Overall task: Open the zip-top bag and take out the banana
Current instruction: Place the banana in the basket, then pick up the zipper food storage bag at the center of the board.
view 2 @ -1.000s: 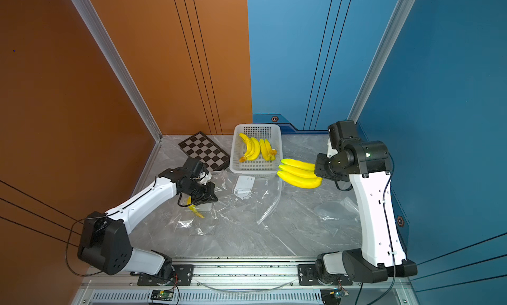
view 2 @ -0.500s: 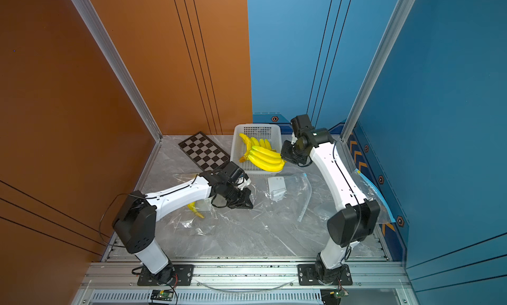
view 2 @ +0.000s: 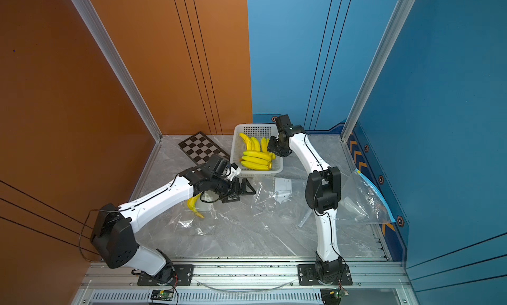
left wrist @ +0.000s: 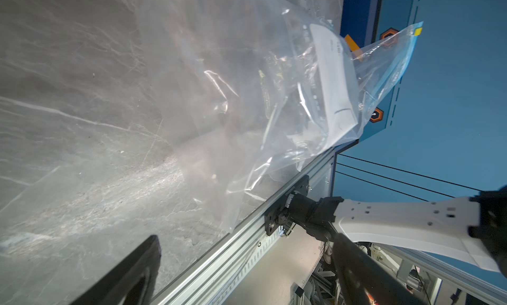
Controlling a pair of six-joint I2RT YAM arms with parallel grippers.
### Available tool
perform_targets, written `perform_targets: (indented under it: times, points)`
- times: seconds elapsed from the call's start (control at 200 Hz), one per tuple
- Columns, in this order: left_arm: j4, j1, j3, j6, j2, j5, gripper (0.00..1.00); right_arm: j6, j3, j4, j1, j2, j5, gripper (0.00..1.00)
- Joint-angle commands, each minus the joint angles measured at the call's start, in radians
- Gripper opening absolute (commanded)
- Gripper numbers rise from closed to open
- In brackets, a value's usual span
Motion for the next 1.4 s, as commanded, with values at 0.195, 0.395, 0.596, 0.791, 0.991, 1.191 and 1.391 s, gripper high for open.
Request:
perform_targets:
  times: [0.195, 0.395, 0.596, 0.791, 0.991, 1.191, 1.391]
  points:
    - [-0.227, 0.090, 0.019, 0.127, -0.251, -0.094, 0.98, -0.079, -0.031, 0.003, 0.054, -0.216, 0.112, 0.57]
    - [-0.373, 0.367, -0.181, 0.104, -0.567, -0.211, 0.98, -0.038, -0.194, -0.001, 0.243, -0.403, 0.071, 0.61]
    - [-0.417, 0.475, -0.310, 0.062, -0.736, -0.194, 0.98, 0.092, -0.445, 0.173, 0.462, -0.408, -0.070, 0.62]
    - [-0.462, 0.527, -0.303, 0.057, -0.794, -0.149, 0.98, 0.230, -0.611, 0.461, 0.582, -0.310, -0.068, 0.63]
    - [-0.498, 0.537, -0.302, 0.056, -0.830, -0.133, 0.98, 0.273, -0.723, 0.685, 0.590, -0.220, -0.038, 0.66]
    - [-0.501, 0.542, -0.305, 0.054, -0.830, -0.106, 0.98, 0.293, -0.740, 0.890, 0.575, -0.133, -0.065, 0.67]
    - [-0.505, 0.548, -0.315, 0.056, -0.823, -0.084, 0.98, 0.336, -0.734, 1.054, 0.573, -0.016, -0.101, 0.66]
